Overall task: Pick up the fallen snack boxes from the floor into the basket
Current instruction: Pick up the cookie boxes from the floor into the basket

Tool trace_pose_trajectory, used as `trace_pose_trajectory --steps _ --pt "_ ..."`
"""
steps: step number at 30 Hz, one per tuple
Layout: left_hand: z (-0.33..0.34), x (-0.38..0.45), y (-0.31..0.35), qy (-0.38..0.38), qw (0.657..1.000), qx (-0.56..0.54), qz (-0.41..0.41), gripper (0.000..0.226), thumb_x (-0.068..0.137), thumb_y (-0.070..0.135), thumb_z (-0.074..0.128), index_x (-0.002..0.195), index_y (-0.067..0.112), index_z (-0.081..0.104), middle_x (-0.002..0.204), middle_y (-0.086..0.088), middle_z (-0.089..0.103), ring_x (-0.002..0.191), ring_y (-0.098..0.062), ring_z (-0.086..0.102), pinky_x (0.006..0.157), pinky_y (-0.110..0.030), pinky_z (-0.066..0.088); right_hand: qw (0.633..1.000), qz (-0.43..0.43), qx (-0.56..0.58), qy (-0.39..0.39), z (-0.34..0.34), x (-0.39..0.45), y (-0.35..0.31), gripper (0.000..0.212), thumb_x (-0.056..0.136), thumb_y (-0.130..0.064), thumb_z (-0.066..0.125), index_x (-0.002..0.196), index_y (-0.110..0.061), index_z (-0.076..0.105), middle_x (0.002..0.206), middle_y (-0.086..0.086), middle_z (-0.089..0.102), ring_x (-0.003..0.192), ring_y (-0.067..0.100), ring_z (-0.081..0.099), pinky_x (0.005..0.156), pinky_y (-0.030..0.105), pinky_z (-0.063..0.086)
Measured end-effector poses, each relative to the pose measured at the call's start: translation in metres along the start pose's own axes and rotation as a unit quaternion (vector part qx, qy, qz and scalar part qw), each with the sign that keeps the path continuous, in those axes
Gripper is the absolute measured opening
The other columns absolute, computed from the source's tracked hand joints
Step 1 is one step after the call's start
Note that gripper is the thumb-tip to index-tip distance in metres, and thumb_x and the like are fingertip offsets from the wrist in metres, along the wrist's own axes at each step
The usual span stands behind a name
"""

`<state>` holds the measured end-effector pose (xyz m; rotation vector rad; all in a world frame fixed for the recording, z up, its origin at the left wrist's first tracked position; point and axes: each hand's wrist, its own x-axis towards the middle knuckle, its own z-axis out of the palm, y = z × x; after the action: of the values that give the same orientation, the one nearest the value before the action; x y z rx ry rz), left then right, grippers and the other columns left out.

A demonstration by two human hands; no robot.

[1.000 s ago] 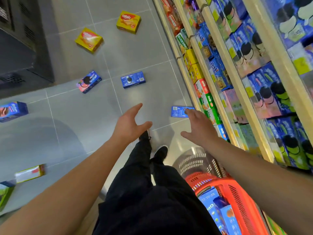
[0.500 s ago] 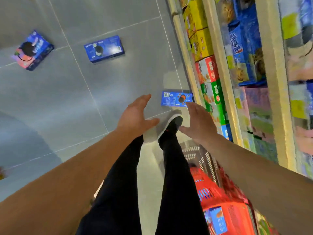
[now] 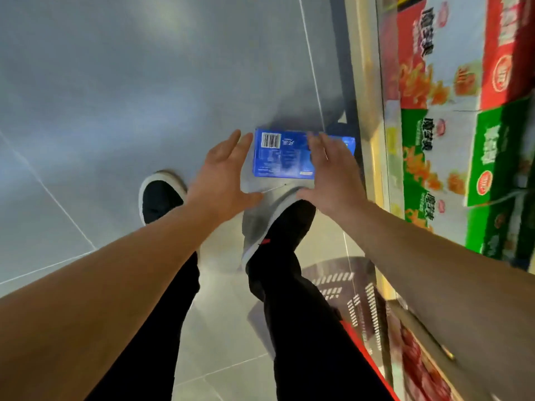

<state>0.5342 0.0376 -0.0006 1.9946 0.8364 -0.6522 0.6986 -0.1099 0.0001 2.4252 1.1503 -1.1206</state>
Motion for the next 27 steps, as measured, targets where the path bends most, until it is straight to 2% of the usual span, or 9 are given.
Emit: trace_pose_trajectory --steps 2,5,9,13,17,22,24,27 --pt "0.027 0.035 -0.012 0.007 0.997 0.064 0.040 0.114 0.066 0.055 0.077 0.152 0.027 0.007 0.161 0.000 0.005 0.147 -0.026 0.007 0.116 -0.049 0.024 1.000 0.002 -0.025 0.007 0.025 0.026 0.011 0.117 0.068 -0.049 0.082 0.156 -0.019 0.010 0.161 0.008 0.018 0.149 0.035 0.012 0.121 0.049 0.016" --pt "0.050 0.067 -0.017 0.020 0.989 0.125 0.082 0.117 0.065 0.061 0.074 0.152 0.025 0.004 0.161 -0.003 0.000 0.147 -0.031 0.002 0.117 -0.051 0.020 0.998 -0.004 -0.041 0.042 0.049 0.045 0.019 0.117 0.069 -0.050 0.080 0.156 -0.022 0.006 0.162 0.006 0.015 0.150 0.034 0.005 0.120 0.052 0.009" --pt "0.071 0.088 -0.014 0.042 0.987 0.125 0.094 0.111 0.067 0.061 0.071 0.152 0.021 0.011 0.158 -0.011 0.014 0.144 -0.035 0.013 0.117 -0.051 0.021 0.994 -0.003 -0.047 0.101 0.074 0.057 0.029 0.109 0.070 -0.050 0.079 0.154 -0.022 0.015 0.158 0.006 0.026 0.149 0.035 0.015 0.119 0.055 0.013" --pt "0.058 0.070 -0.003 0.041 0.991 0.096 0.089 0.103 0.067 0.054 0.075 0.148 0.015 0.025 0.145 -0.015 0.032 0.134 -0.035 0.032 0.111 -0.047 0.033 0.996 -0.029 -0.031 0.077 0.057 0.043 0.026 0.103 0.072 -0.044 0.078 0.153 -0.017 0.021 0.153 0.008 0.033 0.145 0.036 0.022 0.117 0.053 0.020" --pt "-0.007 0.002 0.018 0.022 0.996 0.040 0.083 0.100 0.061 0.052 0.067 0.146 0.014 0.030 0.141 -0.015 0.035 0.125 -0.035 0.041 0.103 -0.046 0.041 0.994 -0.076 -0.021 0.070 0.000 -0.011 -0.002 0.102 0.064 -0.043 0.077 0.149 -0.014 0.028 0.145 0.008 0.041 0.136 0.037 0.036 0.111 0.051 0.032" --pt "-0.124 -0.122 0.058 0.035 0.996 0.028 0.077 0.107 0.054 0.029 0.086 0.145 0.017 0.031 0.140 -0.009 0.034 0.123 -0.029 0.041 0.102 -0.039 0.041 0.989 -0.130 0.020 0.068 -0.113 -0.110 -0.060 0.104 0.064 -0.048 0.069 0.152 -0.013 0.027 0.149 0.008 0.039 0.137 0.038 0.035 0.111 0.052 0.031" --pt "-0.165 -0.166 0.077 0.023 0.998 0.021 0.052 0.111 0.052 0.033 0.087 0.146 0.015 0.031 0.139 -0.008 0.034 0.123 -0.028 0.043 0.103 -0.034 0.039 0.988 -0.142 0.016 0.058 -0.157 -0.151 -0.082 0.105 0.067 -0.047 0.073 0.154 -0.016 0.022 0.155 0.007 0.031 0.141 0.038 0.028 0.114 0.051 0.027" --pt "-0.239 -0.231 0.108 0.007 1.000 -0.005 0.024 0.111 0.044 0.043 0.081 0.143 0.016 0.038 0.132 -0.006 0.040 0.117 -0.023 0.049 0.100 -0.025 0.038 0.982 -0.161 -0.011 0.101 -0.227 -0.228 -0.112 0.108 0.065 -0.045 0.077 0.154 -0.018 0.023 0.158 0.009 0.026 0.142 0.038 0.026 0.116 0.051 0.024"
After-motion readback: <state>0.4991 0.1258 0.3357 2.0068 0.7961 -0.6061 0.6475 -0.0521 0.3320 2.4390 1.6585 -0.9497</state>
